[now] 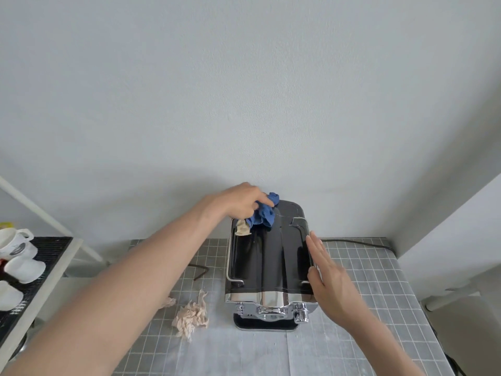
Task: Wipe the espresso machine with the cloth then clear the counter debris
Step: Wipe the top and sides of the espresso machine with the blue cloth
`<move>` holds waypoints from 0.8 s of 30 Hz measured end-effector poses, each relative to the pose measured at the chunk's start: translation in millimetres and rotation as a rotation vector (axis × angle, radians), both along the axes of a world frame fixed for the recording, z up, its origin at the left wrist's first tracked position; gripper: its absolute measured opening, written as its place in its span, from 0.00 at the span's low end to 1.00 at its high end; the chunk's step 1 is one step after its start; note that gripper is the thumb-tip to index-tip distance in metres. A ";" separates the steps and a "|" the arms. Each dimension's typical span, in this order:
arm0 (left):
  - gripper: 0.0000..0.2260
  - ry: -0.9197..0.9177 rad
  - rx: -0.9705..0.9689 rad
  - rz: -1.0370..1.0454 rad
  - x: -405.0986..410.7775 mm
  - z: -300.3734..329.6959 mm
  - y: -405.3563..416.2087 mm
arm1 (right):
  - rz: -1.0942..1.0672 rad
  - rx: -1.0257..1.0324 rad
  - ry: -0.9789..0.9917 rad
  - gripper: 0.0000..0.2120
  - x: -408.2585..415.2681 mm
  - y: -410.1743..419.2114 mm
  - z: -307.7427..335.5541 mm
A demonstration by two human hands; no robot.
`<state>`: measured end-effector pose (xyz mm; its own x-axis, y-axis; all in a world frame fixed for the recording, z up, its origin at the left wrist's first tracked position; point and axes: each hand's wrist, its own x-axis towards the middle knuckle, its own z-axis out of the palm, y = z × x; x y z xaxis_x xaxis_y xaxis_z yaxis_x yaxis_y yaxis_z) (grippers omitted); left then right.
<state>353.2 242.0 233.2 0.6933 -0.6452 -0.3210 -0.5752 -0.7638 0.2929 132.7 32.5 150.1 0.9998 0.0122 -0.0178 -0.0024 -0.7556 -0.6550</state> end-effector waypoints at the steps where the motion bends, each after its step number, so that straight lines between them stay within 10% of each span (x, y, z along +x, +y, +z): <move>1: 0.27 -0.013 0.015 -0.047 4.3 1.0 2.1 | -0.007 -0.002 0.001 0.32 -0.2 0.8 -0.9; 9: 0.30 -0.165 0.017 -0.196 15.8 -8.0 23.0 | -0.057 -0.029 -0.024 0.32 -0.7 6.9 -4.5; 24: 0.21 -0.008 -0.289 0.263 5.6 -27.7 33.8 | -0.075 0.062 -0.042 0.33 -3.9 11.9 -1.0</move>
